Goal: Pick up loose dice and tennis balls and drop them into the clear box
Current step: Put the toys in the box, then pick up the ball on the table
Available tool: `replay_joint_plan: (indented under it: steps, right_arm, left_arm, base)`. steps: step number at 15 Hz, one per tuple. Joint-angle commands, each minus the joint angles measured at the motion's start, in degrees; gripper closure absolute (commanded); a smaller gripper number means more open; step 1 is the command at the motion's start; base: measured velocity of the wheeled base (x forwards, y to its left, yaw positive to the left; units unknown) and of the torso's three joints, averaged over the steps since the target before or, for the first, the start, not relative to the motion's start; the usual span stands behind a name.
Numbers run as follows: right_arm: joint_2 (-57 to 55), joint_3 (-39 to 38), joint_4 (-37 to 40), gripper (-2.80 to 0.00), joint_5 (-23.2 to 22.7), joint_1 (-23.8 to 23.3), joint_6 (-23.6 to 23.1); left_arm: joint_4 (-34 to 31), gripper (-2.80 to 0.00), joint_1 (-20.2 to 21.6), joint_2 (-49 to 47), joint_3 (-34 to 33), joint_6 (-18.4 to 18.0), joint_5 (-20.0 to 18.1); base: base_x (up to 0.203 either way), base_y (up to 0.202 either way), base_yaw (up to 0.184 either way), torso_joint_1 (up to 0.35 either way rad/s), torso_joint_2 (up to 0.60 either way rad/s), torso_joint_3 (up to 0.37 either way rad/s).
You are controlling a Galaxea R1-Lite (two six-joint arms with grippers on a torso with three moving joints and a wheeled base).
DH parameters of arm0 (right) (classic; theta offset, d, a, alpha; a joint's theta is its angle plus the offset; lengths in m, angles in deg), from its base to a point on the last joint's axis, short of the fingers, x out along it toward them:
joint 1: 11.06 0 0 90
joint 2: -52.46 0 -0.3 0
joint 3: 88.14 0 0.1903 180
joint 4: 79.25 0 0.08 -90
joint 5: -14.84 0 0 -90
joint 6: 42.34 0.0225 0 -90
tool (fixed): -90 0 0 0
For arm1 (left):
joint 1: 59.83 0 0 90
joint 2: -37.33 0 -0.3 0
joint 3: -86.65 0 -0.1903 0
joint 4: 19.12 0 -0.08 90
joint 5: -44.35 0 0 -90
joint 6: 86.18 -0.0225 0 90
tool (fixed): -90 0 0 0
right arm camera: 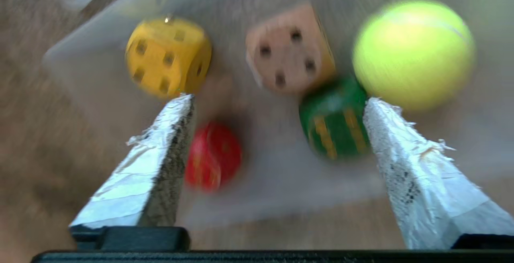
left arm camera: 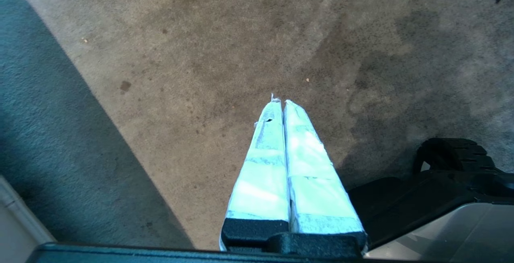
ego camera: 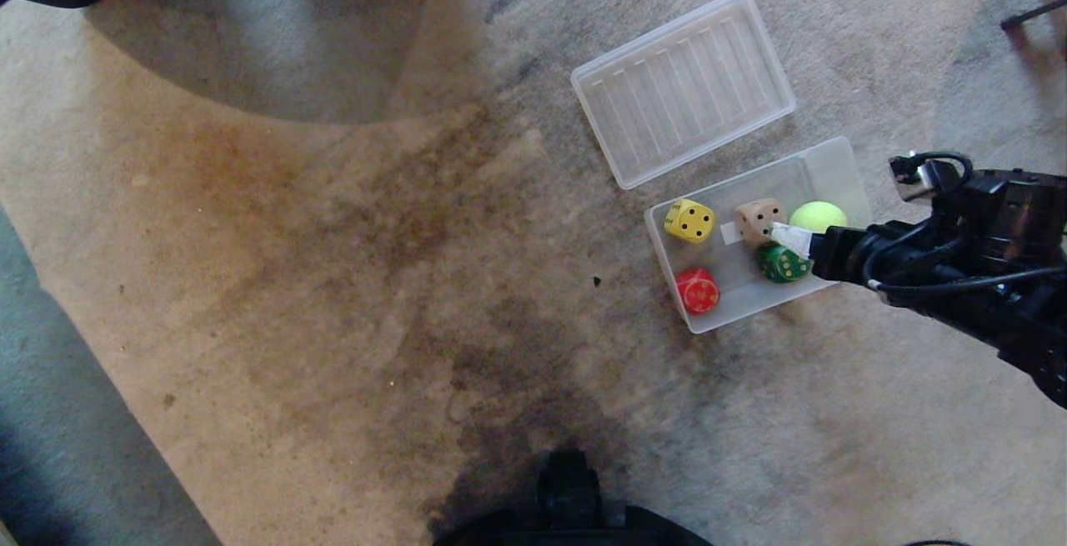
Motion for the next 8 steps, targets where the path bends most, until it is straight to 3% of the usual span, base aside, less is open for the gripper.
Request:
replay_joint_plan:
  steps: [1, 2, 8]
  right_arm:
    - [12.3, -2.4, 6.3, -1.29, -0.1, -0.6, 0.0]
    - [18.6, -3.8, 11.8, 0.0, -0.1, -1.1, -0.1]
    - [48.3, -10.1, 44.4, 0.0, 0.3, -2.4, -2.9]
  left_arm:
    - [0.0, 0.0, 0.0, 0.0, 0.0, 0.0, 0.0]
    - [0.0, 0.0, 0.0, 0.0, 0.0, 0.0, 0.0]
    - [0.0, 0.0, 0.0, 0.0, 0.0, 0.0, 0.0]
  base:
    - [0.0, 0.0, 0.0, 0.0, 0.0, 0.0]
    - [0.0, 0.0, 0.0, 0.0, 0.0, 0.0]
    - [0.0, 0.0, 0.0, 0.0, 0.0, 0.0]
